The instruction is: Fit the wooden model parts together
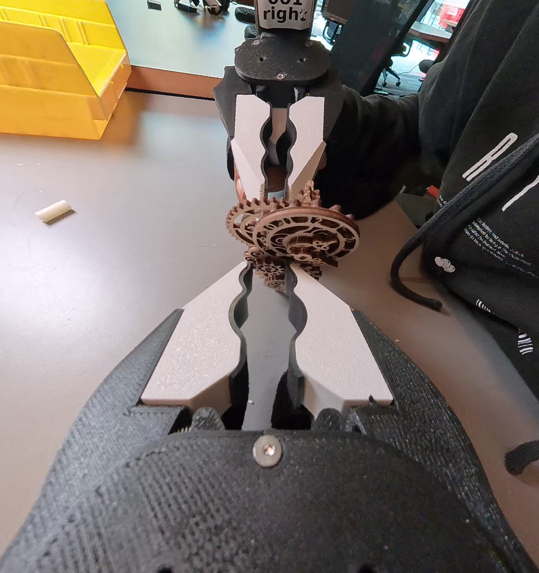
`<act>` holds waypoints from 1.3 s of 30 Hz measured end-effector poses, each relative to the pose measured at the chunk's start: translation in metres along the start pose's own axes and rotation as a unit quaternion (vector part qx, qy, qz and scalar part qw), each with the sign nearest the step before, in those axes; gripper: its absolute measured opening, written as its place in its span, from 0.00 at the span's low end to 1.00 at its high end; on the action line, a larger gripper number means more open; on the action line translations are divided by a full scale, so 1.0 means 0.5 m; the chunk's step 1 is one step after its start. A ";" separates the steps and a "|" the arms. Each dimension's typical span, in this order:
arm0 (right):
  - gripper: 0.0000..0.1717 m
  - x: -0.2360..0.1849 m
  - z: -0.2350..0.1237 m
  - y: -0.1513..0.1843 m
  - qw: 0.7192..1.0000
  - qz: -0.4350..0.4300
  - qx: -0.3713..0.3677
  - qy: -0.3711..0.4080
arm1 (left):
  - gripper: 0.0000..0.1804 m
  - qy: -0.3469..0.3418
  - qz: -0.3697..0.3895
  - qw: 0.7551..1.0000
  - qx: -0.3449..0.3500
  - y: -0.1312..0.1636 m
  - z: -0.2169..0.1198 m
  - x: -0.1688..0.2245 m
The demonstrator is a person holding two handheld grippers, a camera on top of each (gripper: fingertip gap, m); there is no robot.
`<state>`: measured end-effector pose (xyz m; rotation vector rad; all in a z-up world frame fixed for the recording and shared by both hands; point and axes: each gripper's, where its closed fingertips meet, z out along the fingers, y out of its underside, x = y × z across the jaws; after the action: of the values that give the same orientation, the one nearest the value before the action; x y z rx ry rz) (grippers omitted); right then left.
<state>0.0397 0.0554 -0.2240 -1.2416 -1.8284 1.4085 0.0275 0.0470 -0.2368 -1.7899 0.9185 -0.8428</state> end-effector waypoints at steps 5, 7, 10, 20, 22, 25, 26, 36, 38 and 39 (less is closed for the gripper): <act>0.06 0.005 0.001 0.001 1.000 0.001 -0.001 0.007 | 0.19 0.000 -0.003 1.000 0.007 0.001 -0.002 -0.005; 0.06 0.008 0.000 0.001 1.000 0.004 0.000 0.009 | 0.26 0.005 -0.009 1.000 0.017 -0.002 -0.005 -0.007; 0.06 0.010 -0.003 0.003 1.000 0.011 0.001 0.007 | 0.33 0.019 -0.014 0.999 0.030 -0.009 -0.010 -0.003; 0.06 0.009 0.004 0.008 1.000 0.027 0.007 -0.006 | 0.46 0.030 0.017 0.999 0.006 0.000 0.012 0.020; 0.06 0.006 0.009 0.015 1.000 0.023 -0.001 -0.009 | 0.44 0.026 0.023 0.999 0.000 0.001 0.021 0.022; 0.06 0.008 0.011 0.019 0.999 0.030 0.002 -0.014 | 0.39 0.014 0.033 0.999 -0.011 0.007 0.025 0.020; 0.06 0.010 0.009 0.015 0.999 0.037 0.009 -0.015 | 0.37 0.013 0.033 0.999 -0.009 0.006 0.024 0.020; 0.06 0.044 -0.036 -0.042 0.976 0.173 0.122 -0.056 | 0.36 0.017 -0.001 0.999 0.047 -0.030 -0.002 0.006; 0.06 0.044 -0.042 -0.058 0.963 0.210 0.152 -0.080 | 0.33 0.006 -0.003 0.999 0.051 -0.033 -0.001 -0.003; 0.06 0.044 -0.042 -0.064 0.954 0.235 0.163 -0.096 | 0.27 -0.014 -0.003 0.998 0.055 -0.037 0.000 -0.015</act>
<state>0.0360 0.0834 -0.1899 -1.4591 -1.3788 2.0566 0.0280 0.0587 -0.2205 -1.7053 0.8342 -0.8541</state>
